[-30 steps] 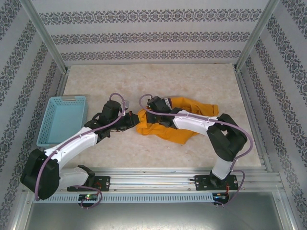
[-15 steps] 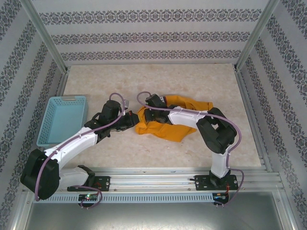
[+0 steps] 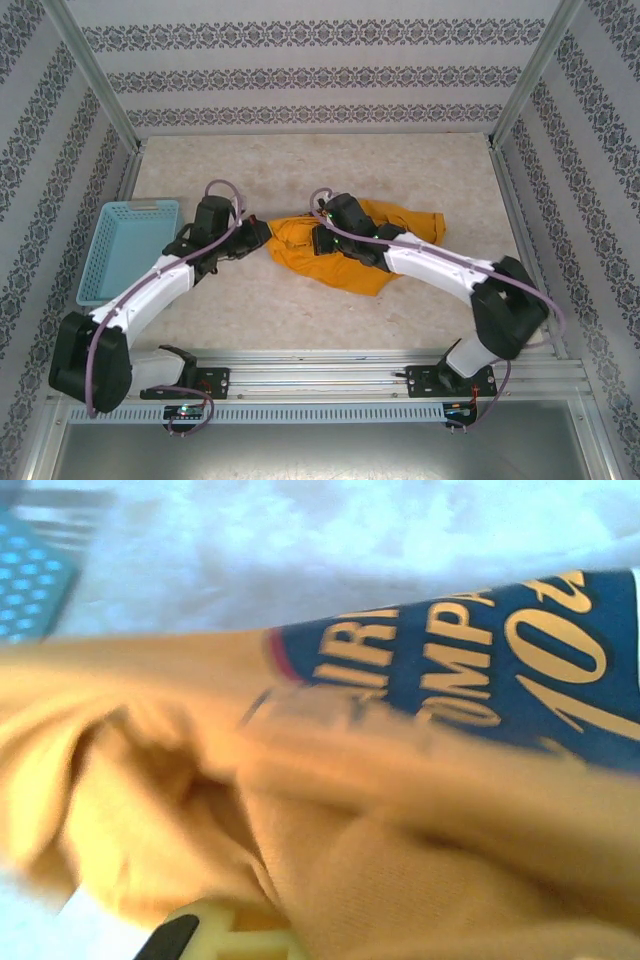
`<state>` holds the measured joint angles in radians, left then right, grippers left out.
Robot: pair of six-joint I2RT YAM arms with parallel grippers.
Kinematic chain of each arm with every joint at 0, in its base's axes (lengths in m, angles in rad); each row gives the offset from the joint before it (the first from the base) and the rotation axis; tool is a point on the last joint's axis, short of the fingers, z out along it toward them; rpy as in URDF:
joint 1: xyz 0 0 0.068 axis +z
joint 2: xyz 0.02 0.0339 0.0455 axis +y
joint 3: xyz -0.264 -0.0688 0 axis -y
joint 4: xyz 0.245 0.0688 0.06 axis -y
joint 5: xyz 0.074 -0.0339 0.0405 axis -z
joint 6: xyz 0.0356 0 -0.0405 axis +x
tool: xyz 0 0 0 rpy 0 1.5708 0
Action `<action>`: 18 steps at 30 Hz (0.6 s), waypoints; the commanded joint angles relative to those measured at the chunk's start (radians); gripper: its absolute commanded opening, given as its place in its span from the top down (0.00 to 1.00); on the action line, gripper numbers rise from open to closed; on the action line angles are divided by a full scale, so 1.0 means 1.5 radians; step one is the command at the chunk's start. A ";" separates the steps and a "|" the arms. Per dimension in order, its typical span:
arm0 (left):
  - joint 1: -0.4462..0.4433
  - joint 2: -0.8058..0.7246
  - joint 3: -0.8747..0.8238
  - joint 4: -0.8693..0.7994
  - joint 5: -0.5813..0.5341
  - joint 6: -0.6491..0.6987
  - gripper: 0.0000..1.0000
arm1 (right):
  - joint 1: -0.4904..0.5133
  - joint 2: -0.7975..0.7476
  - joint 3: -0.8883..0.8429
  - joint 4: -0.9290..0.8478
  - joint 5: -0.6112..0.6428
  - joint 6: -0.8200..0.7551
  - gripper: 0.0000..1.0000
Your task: Fold the inside-out t-shirt
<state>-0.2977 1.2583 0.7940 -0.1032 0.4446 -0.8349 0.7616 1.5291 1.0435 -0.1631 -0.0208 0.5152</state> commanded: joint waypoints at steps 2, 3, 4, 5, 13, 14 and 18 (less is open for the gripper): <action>0.036 0.072 0.078 -0.039 0.010 0.044 0.91 | 0.028 -0.086 -0.051 -0.051 0.023 -0.024 1.00; 0.035 0.094 0.107 -0.066 -0.009 0.066 0.88 | 0.028 -0.103 -0.065 -0.050 0.018 -0.017 1.00; 0.034 0.124 0.145 -0.110 -0.031 0.091 0.84 | 0.028 -0.121 -0.080 -0.042 0.009 -0.008 1.00; 0.034 0.155 0.186 -0.159 -0.049 0.115 0.81 | 0.029 -0.133 -0.094 -0.030 0.000 0.000 1.00; -0.068 0.104 0.231 -0.277 -0.221 0.208 0.42 | 0.003 -0.171 -0.181 0.066 0.008 0.135 1.00; -0.088 0.074 0.208 -0.273 -0.242 0.206 0.41 | -0.006 -0.173 -0.192 0.087 -0.004 0.159 1.00; -0.188 -0.054 0.092 -0.213 -0.285 0.173 0.39 | -0.023 -0.173 -0.216 0.156 -0.026 0.222 1.00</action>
<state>-0.5179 1.2644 1.0073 -0.4339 0.1169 -0.5793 0.7338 1.2964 0.7307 -0.0486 -0.0368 0.7406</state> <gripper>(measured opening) 0.605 0.060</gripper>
